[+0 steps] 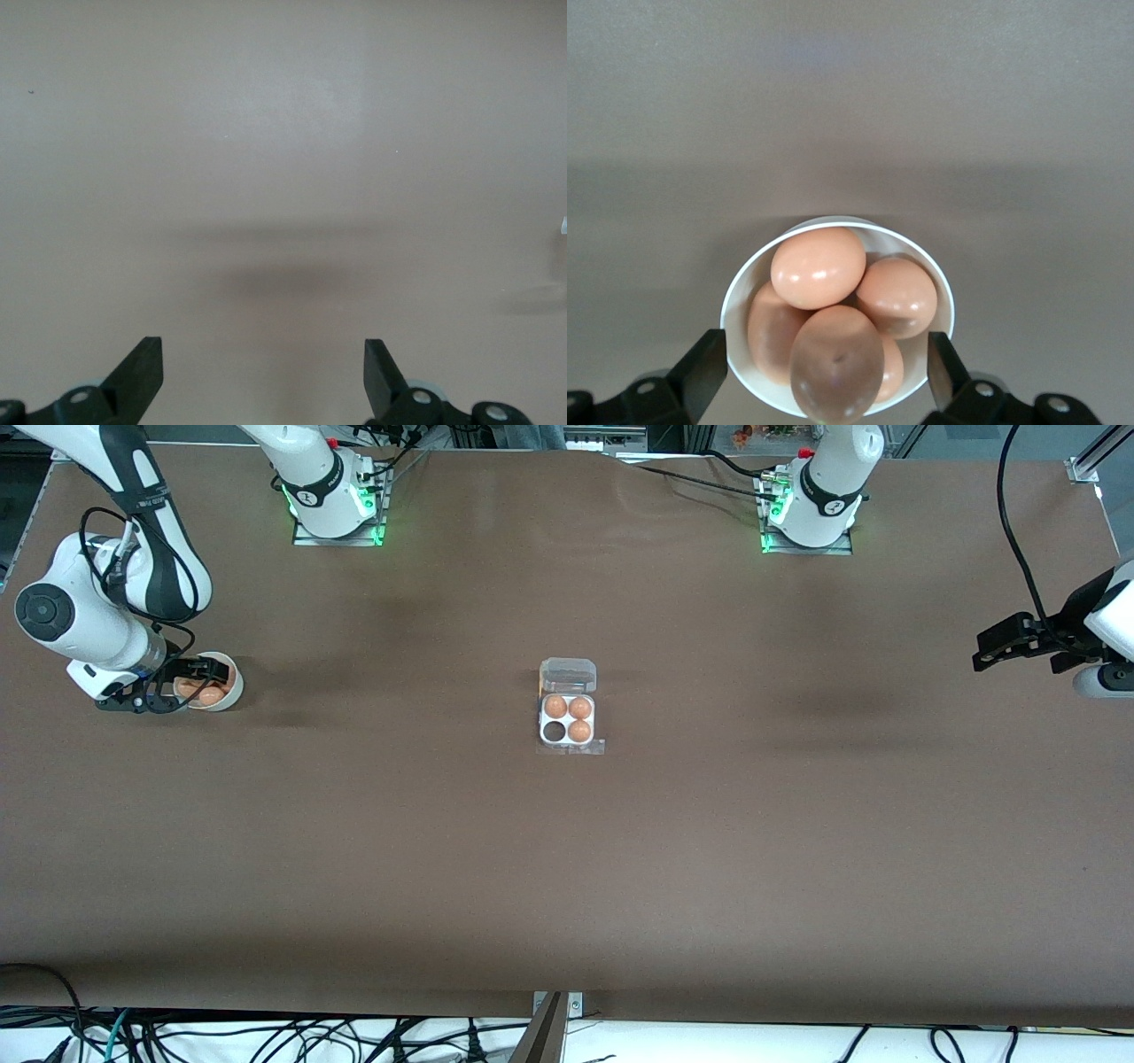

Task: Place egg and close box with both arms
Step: 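Close the right gripper on one brown egg in the bowl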

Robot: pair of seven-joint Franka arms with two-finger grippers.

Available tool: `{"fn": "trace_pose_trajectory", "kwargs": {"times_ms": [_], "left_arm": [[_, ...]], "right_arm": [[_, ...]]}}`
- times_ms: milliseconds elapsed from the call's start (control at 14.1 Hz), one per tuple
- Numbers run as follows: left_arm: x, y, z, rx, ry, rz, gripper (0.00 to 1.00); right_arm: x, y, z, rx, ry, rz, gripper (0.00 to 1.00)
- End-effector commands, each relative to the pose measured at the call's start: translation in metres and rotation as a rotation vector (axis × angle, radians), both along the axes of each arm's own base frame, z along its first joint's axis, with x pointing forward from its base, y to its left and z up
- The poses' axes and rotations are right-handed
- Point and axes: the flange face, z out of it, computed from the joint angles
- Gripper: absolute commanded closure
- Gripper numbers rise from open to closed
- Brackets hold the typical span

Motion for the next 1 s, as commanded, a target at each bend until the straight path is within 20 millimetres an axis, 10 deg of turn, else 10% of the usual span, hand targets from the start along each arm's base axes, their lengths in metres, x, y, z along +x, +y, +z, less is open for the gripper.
{"fn": "trace_pose_trajectory", "kwargs": {"times_ms": [0, 356, 925], "left_arm": [[0.0012, -0.0025, 0.0049, 0.009, 0.006, -0.01, 0.0], [0.0012, -0.0025, 0.0049, 0.009, 0.006, -0.01, 0.0], [0.0012, -0.0025, 0.0049, 0.009, 0.006, -0.01, 0.0]], "right_arm": [[-0.0008, 0.0, -0.0029, -0.006, -0.004, 0.016, 0.11], [-0.0017, 0.0001, -0.0034, -0.006, 0.002, 0.003, 0.47], [0.0034, -0.0009, 0.0025, -0.006, 0.004, -0.001, 0.58]]}}
